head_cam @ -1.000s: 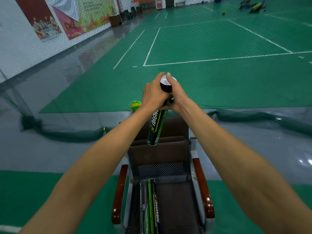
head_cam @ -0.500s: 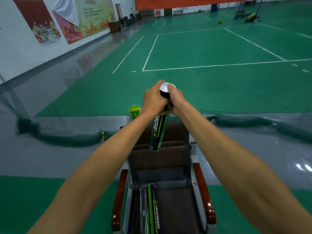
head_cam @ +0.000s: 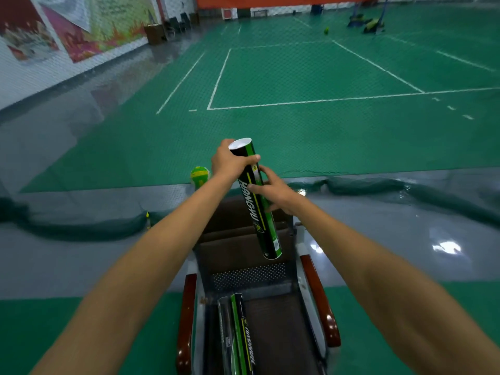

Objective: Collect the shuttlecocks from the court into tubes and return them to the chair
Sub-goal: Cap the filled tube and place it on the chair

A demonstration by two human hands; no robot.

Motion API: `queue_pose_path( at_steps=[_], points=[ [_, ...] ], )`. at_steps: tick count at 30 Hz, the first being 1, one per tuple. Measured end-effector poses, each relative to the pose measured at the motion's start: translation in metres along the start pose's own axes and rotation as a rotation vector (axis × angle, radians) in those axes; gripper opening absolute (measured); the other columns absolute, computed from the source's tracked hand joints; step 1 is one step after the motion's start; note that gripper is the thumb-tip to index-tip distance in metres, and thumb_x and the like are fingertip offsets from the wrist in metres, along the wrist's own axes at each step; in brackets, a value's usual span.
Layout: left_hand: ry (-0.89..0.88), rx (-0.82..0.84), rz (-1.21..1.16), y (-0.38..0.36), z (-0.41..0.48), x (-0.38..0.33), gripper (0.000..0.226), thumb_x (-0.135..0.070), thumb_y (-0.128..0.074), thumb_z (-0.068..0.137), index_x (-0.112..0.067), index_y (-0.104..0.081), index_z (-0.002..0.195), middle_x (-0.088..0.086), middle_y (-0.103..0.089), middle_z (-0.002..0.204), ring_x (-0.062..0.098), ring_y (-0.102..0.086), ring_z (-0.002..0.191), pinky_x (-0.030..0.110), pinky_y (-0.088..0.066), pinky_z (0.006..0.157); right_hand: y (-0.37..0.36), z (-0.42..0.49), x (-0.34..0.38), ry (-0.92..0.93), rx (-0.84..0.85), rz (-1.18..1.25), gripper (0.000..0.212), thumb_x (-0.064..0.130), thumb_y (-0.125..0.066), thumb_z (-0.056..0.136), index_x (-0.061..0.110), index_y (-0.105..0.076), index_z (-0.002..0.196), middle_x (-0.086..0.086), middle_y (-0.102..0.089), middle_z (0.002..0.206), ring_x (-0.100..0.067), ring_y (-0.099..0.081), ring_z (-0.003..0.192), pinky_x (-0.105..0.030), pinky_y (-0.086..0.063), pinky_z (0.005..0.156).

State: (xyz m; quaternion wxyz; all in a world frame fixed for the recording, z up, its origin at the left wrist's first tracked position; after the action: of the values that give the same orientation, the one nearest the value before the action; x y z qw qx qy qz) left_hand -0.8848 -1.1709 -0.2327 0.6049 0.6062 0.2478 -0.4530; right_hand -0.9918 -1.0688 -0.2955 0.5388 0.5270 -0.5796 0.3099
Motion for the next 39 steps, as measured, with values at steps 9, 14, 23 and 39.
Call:
queue_pose_path(
  at_steps=[9, 14, 23, 39],
  points=[
    [0.024, 0.107, -0.057, -0.03, -0.006, 0.027, 0.111, -0.052, -0.092, 0.068, -0.017, -0.034, 0.156, 0.009, -0.057, 0.148, 0.03, -0.056, 0.132, 0.042, -0.048, 0.106, -0.013, 0.02, -0.054, -0.062, -0.223, -0.246, 0.067, 0.038, -0.085, 0.079, 0.021, -0.046, 0.131, -0.004, -0.064, 0.128, -0.027, -0.06, 0.121, -0.039, -0.048, 0.098],
    [0.178, 0.269, -0.102, -0.06, -0.014, 0.084, 0.109, -0.05, -0.09, 0.072, -0.014, -0.03, 0.155, 0.01, -0.055, 0.149, 0.031, -0.054, 0.135, 0.048, -0.046, 0.11, -0.027, 0.039, -0.088, -0.141, -0.214, -0.282, 0.074, 0.045, -0.083, 0.078, 0.02, -0.044, 0.136, -0.006, -0.063, 0.129, -0.032, -0.058, 0.122, -0.046, -0.05, 0.099],
    [0.503, 0.429, 0.011, -0.132, -0.054, 0.246, 0.088, -0.046, -0.079, 0.088, -0.01, -0.032, 0.154, 0.01, -0.061, 0.143, 0.028, -0.055, 0.133, 0.03, -0.042, 0.104, -0.076, 0.085, -0.224, -0.456, -0.12, -0.34, 0.052, 0.034, -0.061, 0.094, 0.008, -0.044, 0.136, -0.021, -0.058, 0.133, -0.041, -0.055, 0.123, -0.044, -0.048, 0.095],
    [1.022, 0.568, 0.049, -0.292, -0.216, 0.581, 0.054, -0.053, -0.053, 0.103, -0.015, -0.051, 0.142, 0.012, -0.066, 0.12, 0.033, -0.066, 0.112, 0.049, -0.057, 0.096, -0.182, 0.105, -0.601, -0.862, 0.156, -0.589, 0.056, 0.049, -0.062, 0.089, 0.017, -0.052, 0.134, -0.017, -0.059, 0.136, -0.038, -0.057, 0.125, -0.048, -0.049, 0.102]
  ],
)
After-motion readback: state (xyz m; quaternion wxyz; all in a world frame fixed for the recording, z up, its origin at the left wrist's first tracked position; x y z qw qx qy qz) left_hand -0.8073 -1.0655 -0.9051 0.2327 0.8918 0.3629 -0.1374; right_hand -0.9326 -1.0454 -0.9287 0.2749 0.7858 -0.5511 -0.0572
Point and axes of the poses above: each hand's wrist, its own z-axis towards the middle knuckle, its own y-axis out of the back of the hand, x = y × z, the point moved 4 cm from there along z, towards the middle knuckle
